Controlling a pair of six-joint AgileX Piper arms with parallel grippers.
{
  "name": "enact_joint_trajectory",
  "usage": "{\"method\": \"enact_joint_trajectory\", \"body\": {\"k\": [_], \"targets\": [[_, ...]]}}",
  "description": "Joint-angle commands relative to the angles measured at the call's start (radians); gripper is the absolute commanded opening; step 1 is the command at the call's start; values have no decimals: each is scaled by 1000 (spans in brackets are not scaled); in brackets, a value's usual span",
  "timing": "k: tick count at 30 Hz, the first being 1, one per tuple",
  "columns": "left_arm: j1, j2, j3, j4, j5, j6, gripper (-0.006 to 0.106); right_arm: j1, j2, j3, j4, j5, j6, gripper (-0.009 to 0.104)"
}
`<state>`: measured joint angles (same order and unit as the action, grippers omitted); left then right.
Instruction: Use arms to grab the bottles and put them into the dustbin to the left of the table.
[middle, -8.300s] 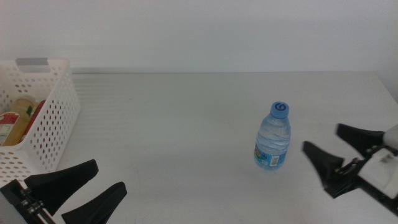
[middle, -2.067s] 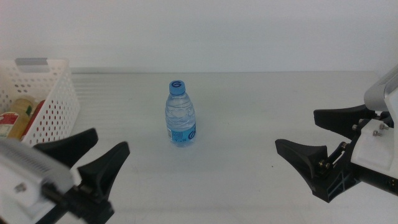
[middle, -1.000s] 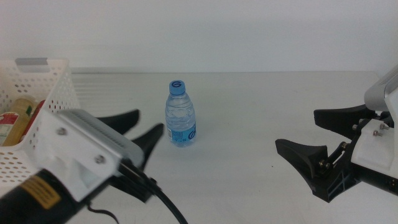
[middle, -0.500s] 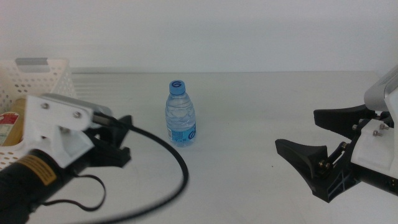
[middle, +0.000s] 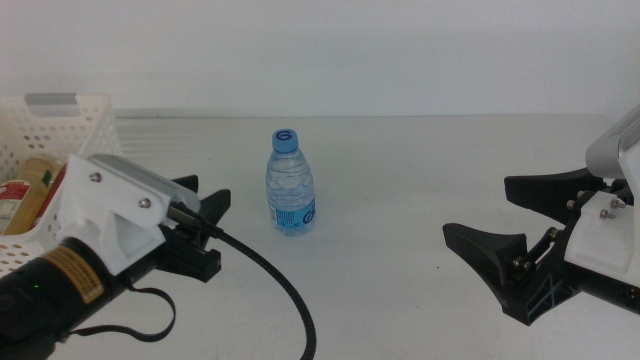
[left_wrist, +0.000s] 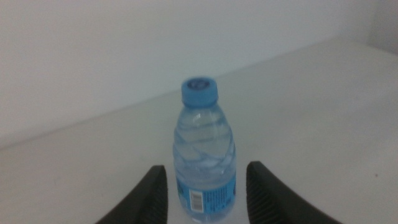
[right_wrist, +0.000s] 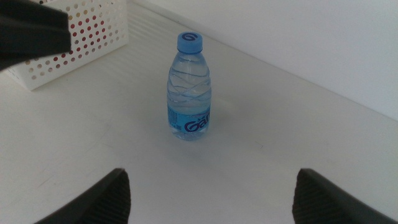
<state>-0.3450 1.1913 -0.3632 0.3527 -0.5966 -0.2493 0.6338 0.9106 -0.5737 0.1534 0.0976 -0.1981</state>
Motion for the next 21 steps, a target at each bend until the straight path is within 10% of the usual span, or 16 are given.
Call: {"method": "enact_joint_trajectory", "body": {"k": [1,10,21], "targets": [[-1,14,-30,-10,-97,-16,42,3,-11,-20,-3,-76,-15,68],[-1,151,-31,-10,-268,12,91,3,-11,-20,-3,-76,-15,68],[-1,379,-122,-14,-397,13,90,3,-11,-20,-3,-76,-15,68]]}}
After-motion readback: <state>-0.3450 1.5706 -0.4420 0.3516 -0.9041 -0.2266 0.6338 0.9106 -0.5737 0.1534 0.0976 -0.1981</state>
